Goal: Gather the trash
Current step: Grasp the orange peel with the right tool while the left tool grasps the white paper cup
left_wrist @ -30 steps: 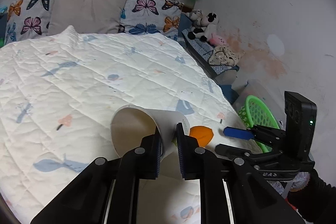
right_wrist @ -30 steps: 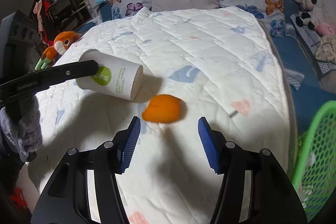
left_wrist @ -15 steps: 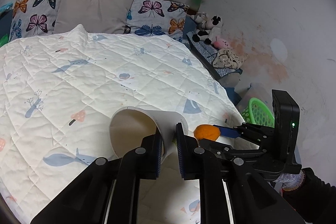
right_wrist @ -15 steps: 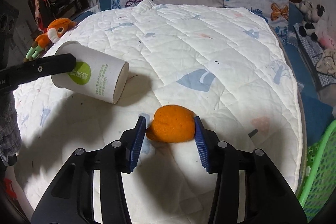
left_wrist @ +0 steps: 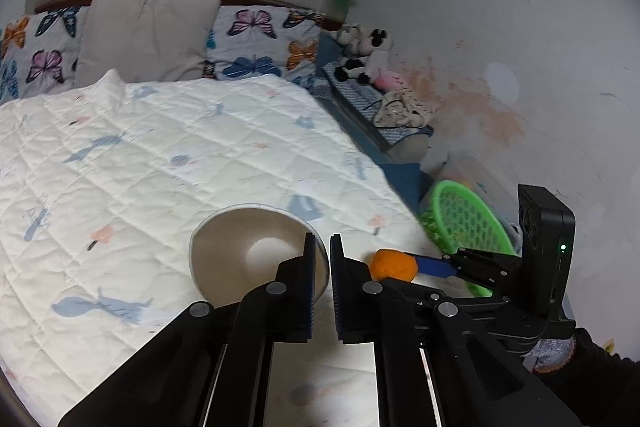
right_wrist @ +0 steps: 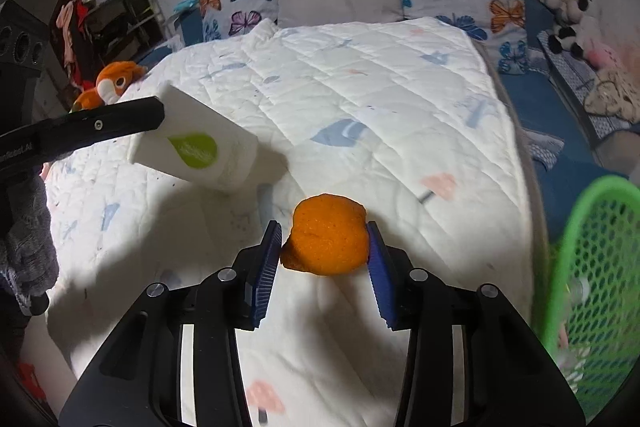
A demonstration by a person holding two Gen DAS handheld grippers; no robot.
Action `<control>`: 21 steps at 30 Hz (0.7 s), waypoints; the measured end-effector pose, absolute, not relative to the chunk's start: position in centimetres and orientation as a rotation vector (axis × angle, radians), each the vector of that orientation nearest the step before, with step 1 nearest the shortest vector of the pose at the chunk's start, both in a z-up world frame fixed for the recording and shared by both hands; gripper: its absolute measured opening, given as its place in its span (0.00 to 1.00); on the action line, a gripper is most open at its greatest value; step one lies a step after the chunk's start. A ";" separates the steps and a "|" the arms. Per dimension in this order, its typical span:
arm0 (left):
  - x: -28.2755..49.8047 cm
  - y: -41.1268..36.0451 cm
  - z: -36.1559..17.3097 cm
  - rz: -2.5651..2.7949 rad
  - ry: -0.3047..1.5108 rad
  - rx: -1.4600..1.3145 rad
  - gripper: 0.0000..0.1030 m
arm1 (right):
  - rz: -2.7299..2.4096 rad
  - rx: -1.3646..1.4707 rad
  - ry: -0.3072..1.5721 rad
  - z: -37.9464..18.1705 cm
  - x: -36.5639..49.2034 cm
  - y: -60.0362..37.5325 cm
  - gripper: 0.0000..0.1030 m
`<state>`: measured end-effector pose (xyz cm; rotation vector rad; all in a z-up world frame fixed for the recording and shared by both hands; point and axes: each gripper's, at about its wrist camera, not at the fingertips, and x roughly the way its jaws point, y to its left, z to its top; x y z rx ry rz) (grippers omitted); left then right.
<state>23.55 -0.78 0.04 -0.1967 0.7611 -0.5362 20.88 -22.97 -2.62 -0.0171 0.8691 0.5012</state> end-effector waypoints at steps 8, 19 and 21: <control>22.4 -4.0 1.4 -0.578 0.739 -0.166 0.03 | 0.434 0.036 0.848 -1.9 18.7 -27.5 0.42; 23.0 -5.4 0.9 -0.499 0.775 -0.064 0.08 | 0.356 0.098 0.832 -1.7 17.3 -32.4 0.42; 23.6 -5.4 0.4 -0.478 0.790 -0.053 0.21 | 0.353 0.112 0.833 -1.7 17.2 -33.1 0.42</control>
